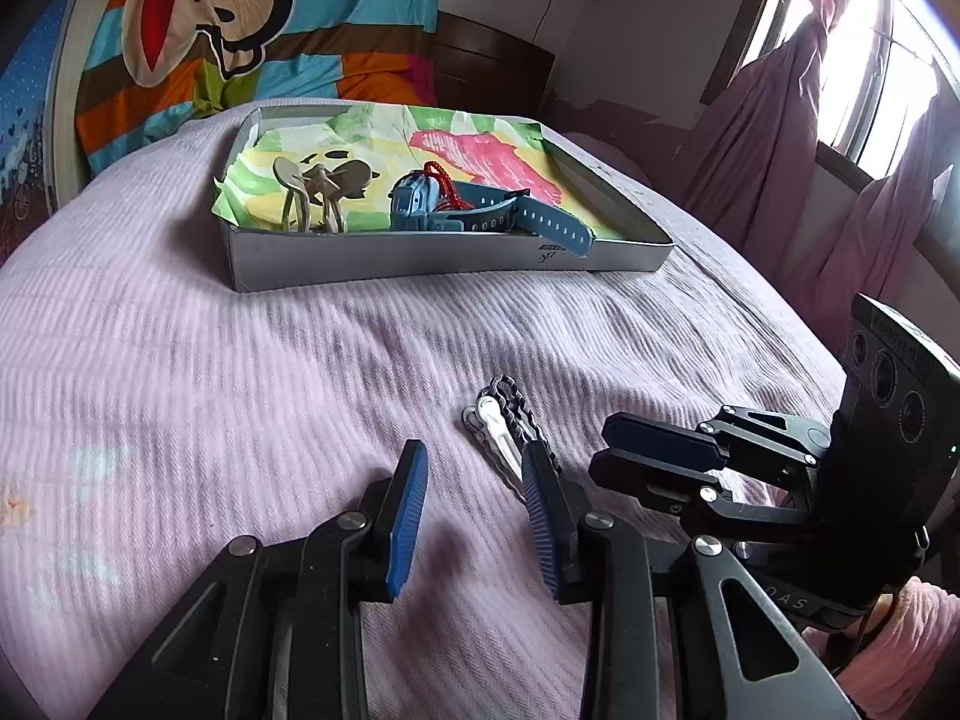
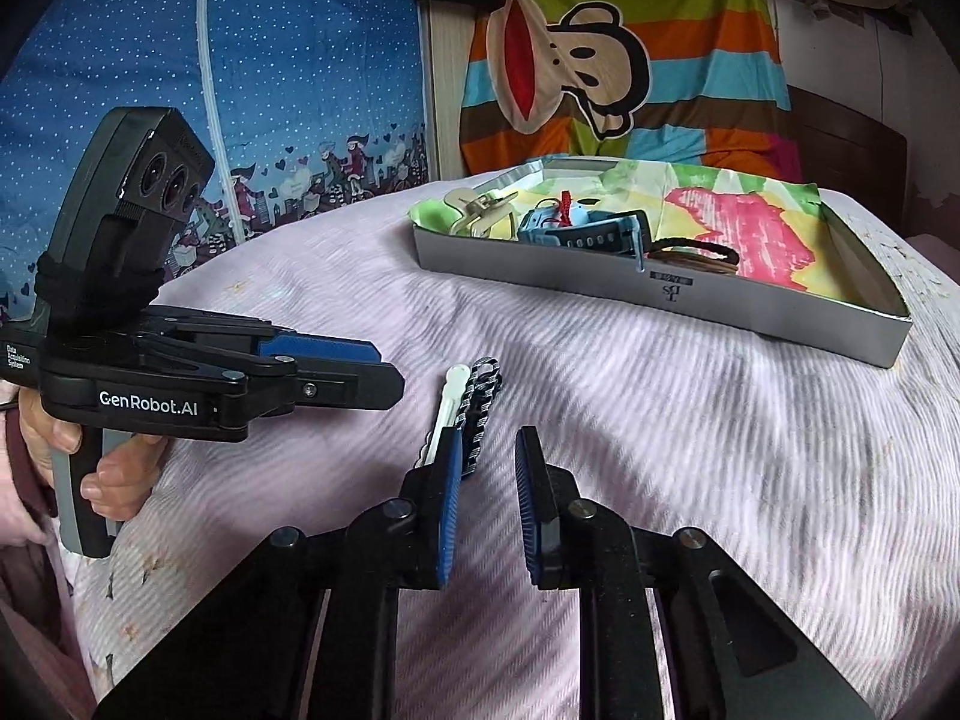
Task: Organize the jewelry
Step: 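Grasp the white and black-and-white striped hair clips together with the right tool, then grasp the white clip with the left tool while the right tool holds the striped clip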
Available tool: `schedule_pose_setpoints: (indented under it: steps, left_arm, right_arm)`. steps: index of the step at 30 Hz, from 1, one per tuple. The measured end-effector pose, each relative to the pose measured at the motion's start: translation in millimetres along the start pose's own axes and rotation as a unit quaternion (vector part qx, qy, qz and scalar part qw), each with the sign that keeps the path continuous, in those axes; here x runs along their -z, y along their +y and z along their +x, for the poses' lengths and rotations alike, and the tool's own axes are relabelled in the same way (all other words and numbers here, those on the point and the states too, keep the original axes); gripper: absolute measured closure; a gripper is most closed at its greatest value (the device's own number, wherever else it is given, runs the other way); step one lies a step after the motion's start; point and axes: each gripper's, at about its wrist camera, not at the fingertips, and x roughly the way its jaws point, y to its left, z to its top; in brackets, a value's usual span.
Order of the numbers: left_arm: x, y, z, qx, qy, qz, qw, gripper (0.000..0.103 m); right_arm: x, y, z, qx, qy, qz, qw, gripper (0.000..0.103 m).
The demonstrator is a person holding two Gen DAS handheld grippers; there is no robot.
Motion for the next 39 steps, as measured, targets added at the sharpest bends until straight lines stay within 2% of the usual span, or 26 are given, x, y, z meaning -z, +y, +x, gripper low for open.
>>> schedule_pose_setpoints:
  steps: [9, 15, 17, 21, 32, 39]
  left_arm:
    - [0, 7, 7, 0.007, 0.013, -0.019, 0.9997, 0.079]
    - [1, 11, 7, 0.004, 0.011, -0.029, 0.9995, 0.083]
    - [1, 11, 7, 0.004, 0.011, -0.029, 0.9995, 0.083]
    - [1, 11, 7, 0.004, 0.011, -0.029, 0.9995, 0.083]
    - [5, 26, -1, 0.003, -0.013, -0.066, 0.9978, 0.086]
    - [5, 26, -1, 0.007, -0.020, -0.069, 0.9974, 0.086]
  right_arm:
    - [2, -7, 19, -0.027, 0.036, 0.022, 0.999, 0.089]
    - [-1, -4, 28, -0.030, 0.052, 0.020, 0.998, 0.089]
    - [-2, -3, 31, -0.027, 0.056, 0.019, 0.998, 0.093]
    - [-5, -4, 37, -0.025, 0.066, 0.026, 0.997, 0.095]
    - [-7, -2, 39, -0.046, 0.061, 0.032, 0.997, 0.095]
    - [-11, 4, 44, -0.055, 0.069, 0.022, 0.996, 0.095]
